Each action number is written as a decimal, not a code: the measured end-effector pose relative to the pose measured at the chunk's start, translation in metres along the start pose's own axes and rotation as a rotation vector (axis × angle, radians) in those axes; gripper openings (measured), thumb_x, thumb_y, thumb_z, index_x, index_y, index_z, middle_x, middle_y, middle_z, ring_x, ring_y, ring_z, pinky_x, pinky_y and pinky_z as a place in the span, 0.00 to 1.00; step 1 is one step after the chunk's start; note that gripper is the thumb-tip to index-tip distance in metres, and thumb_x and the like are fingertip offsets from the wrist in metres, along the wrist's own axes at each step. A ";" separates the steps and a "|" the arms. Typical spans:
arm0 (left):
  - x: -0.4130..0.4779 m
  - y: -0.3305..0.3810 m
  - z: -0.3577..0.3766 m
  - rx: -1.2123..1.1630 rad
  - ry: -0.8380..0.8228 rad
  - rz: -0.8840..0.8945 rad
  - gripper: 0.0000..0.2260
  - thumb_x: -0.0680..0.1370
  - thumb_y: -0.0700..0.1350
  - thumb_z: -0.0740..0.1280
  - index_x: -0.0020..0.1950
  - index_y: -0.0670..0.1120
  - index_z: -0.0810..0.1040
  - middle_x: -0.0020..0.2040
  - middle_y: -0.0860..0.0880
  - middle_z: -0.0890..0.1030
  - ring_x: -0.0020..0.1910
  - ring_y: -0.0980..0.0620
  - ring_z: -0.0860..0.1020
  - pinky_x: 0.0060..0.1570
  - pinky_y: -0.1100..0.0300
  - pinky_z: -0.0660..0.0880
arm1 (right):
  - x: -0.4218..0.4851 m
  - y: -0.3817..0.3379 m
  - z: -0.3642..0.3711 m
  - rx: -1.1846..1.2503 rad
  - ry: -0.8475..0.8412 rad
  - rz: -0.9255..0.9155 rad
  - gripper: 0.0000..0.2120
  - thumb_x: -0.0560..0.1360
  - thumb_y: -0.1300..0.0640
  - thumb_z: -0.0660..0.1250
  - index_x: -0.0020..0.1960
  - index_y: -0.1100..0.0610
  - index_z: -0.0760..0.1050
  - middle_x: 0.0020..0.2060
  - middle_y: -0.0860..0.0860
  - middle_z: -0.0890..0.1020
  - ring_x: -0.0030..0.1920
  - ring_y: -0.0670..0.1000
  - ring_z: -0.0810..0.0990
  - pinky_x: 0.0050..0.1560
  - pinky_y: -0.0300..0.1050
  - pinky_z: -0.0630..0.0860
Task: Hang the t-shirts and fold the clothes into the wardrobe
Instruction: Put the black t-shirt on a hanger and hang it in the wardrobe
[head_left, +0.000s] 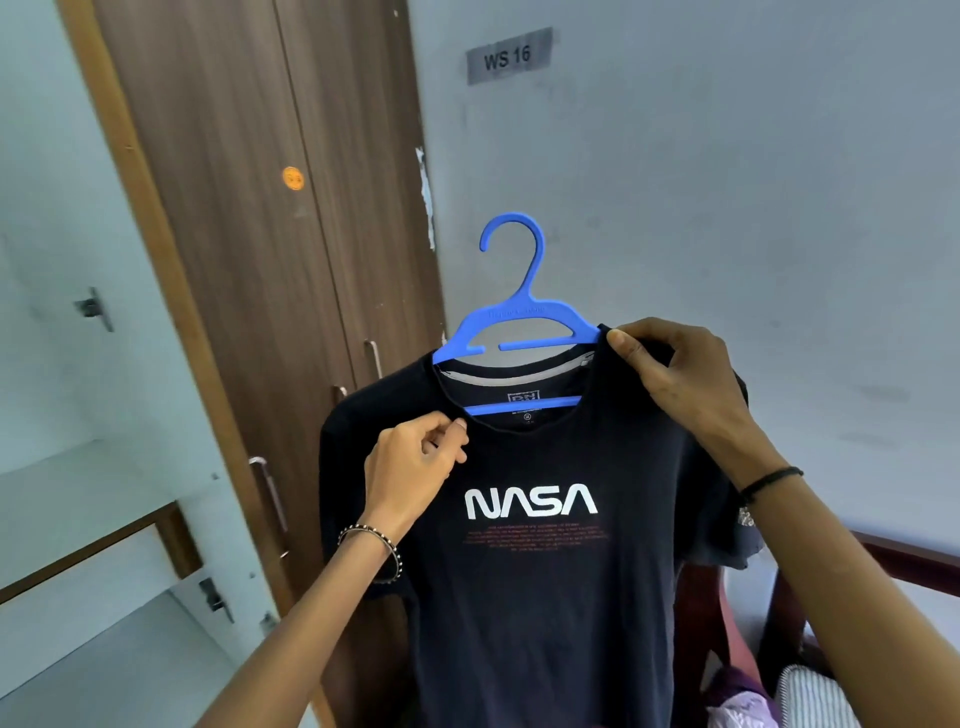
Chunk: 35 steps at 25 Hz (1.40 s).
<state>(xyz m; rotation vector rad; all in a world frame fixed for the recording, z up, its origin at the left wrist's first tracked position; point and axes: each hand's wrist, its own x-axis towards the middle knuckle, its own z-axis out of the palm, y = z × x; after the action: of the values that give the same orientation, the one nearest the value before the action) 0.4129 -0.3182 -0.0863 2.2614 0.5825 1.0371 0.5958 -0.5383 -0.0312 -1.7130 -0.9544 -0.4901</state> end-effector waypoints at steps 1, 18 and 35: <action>-0.006 -0.004 -0.010 0.008 0.008 -0.004 0.12 0.80 0.55 0.65 0.39 0.55 0.82 0.33 0.61 0.83 0.30 0.61 0.79 0.39 0.59 0.78 | -0.003 -0.009 0.006 0.011 -0.012 -0.001 0.08 0.81 0.48 0.69 0.49 0.49 0.85 0.41 0.36 0.85 0.44 0.34 0.81 0.44 0.24 0.70; -0.083 -0.056 -0.176 0.158 0.326 -0.116 0.10 0.79 0.57 0.64 0.41 0.57 0.80 0.35 0.66 0.82 0.35 0.63 0.80 0.41 0.55 0.79 | -0.036 -0.153 0.117 0.150 -0.122 -0.090 0.10 0.80 0.44 0.69 0.50 0.48 0.85 0.40 0.39 0.85 0.44 0.41 0.84 0.50 0.48 0.80; -0.029 -0.136 -0.358 0.135 0.585 -0.299 0.09 0.77 0.54 0.63 0.42 0.59 0.82 0.40 0.65 0.84 0.42 0.61 0.82 0.49 0.47 0.80 | 0.000 -0.339 0.300 0.113 -0.095 -0.312 0.13 0.84 0.46 0.62 0.54 0.54 0.79 0.42 0.52 0.84 0.46 0.60 0.81 0.47 0.50 0.66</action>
<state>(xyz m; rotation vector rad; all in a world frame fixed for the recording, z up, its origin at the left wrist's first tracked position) 0.0947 -0.1200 -0.0011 1.8773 1.2205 1.5378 0.2884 -0.2205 0.0663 -1.5031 -1.3037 -0.5492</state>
